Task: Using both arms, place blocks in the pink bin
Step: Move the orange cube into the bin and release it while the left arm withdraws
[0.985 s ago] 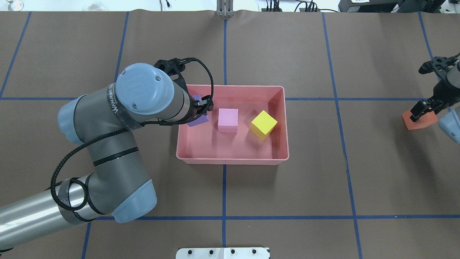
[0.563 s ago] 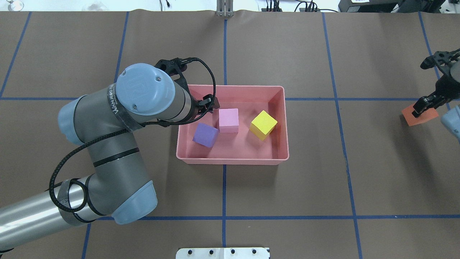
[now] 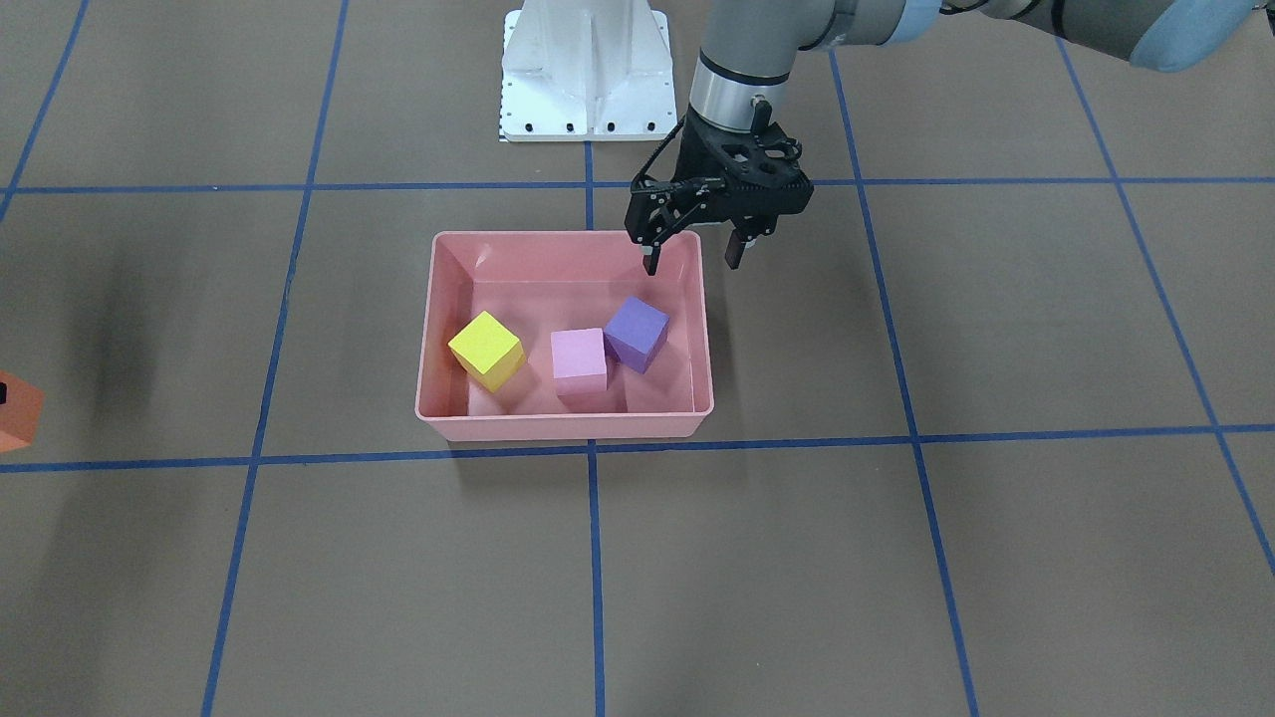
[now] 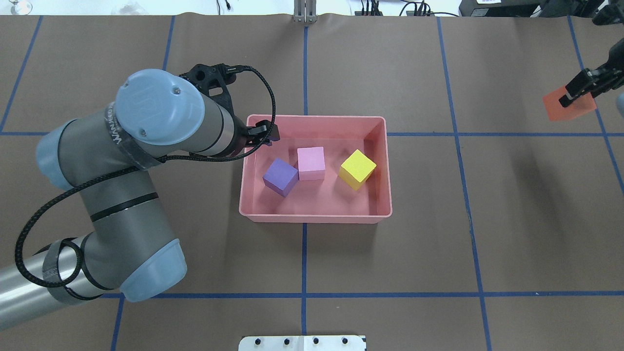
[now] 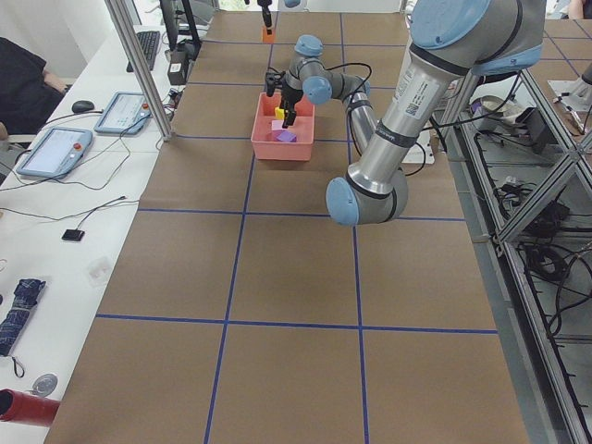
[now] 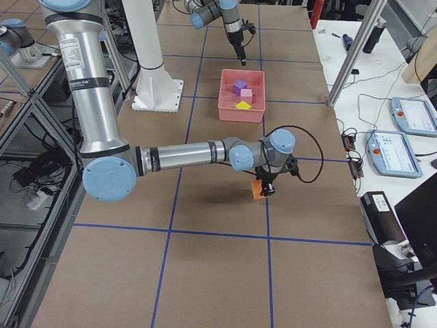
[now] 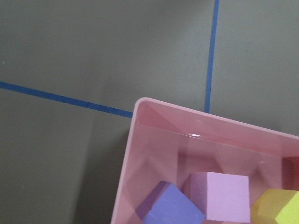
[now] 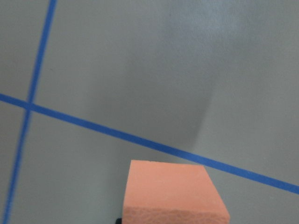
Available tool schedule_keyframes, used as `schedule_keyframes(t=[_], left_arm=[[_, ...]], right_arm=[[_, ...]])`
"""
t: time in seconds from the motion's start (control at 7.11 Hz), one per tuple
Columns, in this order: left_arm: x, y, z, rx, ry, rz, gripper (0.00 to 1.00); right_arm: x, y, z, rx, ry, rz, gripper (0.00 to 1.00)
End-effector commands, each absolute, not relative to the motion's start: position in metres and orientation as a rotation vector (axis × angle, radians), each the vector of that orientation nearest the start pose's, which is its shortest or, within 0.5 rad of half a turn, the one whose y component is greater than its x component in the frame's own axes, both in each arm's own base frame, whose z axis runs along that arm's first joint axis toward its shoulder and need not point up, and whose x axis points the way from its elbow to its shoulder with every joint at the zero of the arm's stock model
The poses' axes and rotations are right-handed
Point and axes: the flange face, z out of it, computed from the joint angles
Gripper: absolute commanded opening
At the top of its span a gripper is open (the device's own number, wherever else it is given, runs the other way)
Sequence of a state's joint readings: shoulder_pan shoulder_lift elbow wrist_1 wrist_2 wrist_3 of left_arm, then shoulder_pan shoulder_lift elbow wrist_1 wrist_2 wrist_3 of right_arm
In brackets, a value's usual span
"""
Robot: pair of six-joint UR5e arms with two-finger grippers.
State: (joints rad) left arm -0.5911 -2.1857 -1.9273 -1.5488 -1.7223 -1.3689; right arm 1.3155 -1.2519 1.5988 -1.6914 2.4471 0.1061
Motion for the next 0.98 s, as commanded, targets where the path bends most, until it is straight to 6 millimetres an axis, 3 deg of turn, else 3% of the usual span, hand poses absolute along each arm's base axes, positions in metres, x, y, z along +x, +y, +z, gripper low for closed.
schedule_keyframes(t=[0.0, 0.14, 0.42, 0.7, 0.84], left_arm=[[0.403, -0.451, 0.208, 0.294, 0.841, -0.196, 1.00], [0.385, -0.461, 0.236, 0.298, 0.794, -0.141, 1.00], [0.314, -0.481, 0.293, 0.273, 0.759, 0.000, 1.00], [0.258, -0.498, 0.333, 0.273, 0.724, 0.093, 1.00], [0.236, -0.503, 0.353, 0.265, 0.710, 0.103, 1.00]], right_arm=[[-0.102, -0.613, 0.351, 0.003, -0.908, -0.161, 0.00], [-0.125, -0.605, 0.316, -0.014, -0.922, -0.104, 0.00], [-0.201, -0.583, 0.245, -0.067, -0.937, -0.039, 0.00], [-0.299, -0.552, 0.204, -0.084, -0.886, -0.014, 0.00], [-0.345, -0.531, 0.194, -0.080, -0.885, 0.005, 0.00]])
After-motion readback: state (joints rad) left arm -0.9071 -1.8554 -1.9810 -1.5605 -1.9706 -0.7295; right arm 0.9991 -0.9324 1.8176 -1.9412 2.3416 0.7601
